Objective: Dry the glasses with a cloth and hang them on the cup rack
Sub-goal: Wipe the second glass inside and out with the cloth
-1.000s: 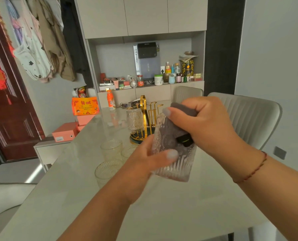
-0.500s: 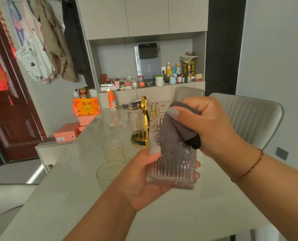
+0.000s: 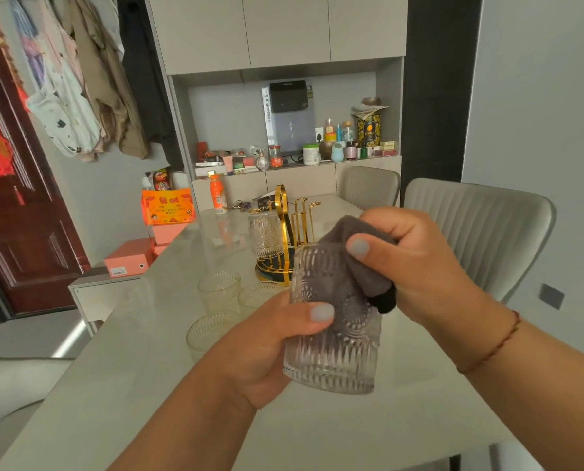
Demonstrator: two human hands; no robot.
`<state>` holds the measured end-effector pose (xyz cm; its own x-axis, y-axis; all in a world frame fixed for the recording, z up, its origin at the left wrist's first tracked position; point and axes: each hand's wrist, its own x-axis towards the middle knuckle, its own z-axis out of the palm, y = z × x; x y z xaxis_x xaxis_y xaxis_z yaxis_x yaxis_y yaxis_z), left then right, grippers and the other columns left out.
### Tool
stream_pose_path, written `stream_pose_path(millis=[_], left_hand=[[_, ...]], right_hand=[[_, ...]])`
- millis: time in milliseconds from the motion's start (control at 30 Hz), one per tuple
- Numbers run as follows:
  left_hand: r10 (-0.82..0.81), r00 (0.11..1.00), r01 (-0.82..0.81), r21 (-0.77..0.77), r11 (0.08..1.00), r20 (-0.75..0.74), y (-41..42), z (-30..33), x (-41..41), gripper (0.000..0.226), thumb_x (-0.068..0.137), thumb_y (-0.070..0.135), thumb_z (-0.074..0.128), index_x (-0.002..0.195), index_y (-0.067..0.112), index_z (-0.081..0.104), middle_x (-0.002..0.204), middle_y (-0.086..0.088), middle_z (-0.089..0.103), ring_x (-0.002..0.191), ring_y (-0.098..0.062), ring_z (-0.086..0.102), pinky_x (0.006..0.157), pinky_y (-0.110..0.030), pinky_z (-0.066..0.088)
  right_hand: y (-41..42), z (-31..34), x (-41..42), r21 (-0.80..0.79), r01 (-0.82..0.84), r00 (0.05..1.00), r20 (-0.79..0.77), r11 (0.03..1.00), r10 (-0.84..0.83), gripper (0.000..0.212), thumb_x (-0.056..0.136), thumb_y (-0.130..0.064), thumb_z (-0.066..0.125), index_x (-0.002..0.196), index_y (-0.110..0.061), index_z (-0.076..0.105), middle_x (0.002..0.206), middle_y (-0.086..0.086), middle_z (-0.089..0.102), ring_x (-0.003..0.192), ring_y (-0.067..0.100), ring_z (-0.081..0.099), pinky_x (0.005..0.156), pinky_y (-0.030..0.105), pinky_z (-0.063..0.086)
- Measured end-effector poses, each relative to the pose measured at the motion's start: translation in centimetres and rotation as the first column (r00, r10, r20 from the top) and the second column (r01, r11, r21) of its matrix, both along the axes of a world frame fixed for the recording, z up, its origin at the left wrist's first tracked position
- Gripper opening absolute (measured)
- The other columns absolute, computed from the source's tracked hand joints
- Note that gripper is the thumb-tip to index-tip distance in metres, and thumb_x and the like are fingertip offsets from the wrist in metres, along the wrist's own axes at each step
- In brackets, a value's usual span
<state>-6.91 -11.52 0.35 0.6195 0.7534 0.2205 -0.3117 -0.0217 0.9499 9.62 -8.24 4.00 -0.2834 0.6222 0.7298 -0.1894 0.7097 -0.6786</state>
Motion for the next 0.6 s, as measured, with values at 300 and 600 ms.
stream_pose_path(millis=[300, 600], left_hand=[[0.291, 0.952, -0.284, -0.077, 0.956, 0.097, -0.5, 0.6, -0.7, 0.061, 0.028, 0.024, 0.095, 0.087, 0.018, 0.081, 0.087, -0.006, 0.075, 0.083, -0.021, 0.073, 0.085, -0.048, 0.057], [0.644, 0.723, -0.671, 0.034, 0.740, 0.251, 0.7, 0.9, 1.5, 0.032, 0.051, 0.016, 0.084, 0.077, 0.032, 0.079, 0.083, 0.007, 0.076, 0.085, -0.010, 0.073, 0.080, -0.031, 0.057]], right_hand=[[-0.4, -0.7, 1.8, -0.675, -0.015, 0.762, -0.485, 0.738, -0.428, 0.033, 0.091, -0.051, 0.049, 0.087, -0.024, 0.067, 0.086, 0.000, 0.076, 0.082, 0.020, 0.073, 0.065, 0.036, 0.059], [-4.8, -6.5, -1.5, -0.704, -0.169, 0.705, -0.576, 0.690, -0.415, 0.028, 0.099, -0.039, 0.040, 0.104, -0.027, 0.065, 0.087, -0.011, 0.075, 0.078, 0.005, 0.072, 0.060, 0.024, 0.057]])
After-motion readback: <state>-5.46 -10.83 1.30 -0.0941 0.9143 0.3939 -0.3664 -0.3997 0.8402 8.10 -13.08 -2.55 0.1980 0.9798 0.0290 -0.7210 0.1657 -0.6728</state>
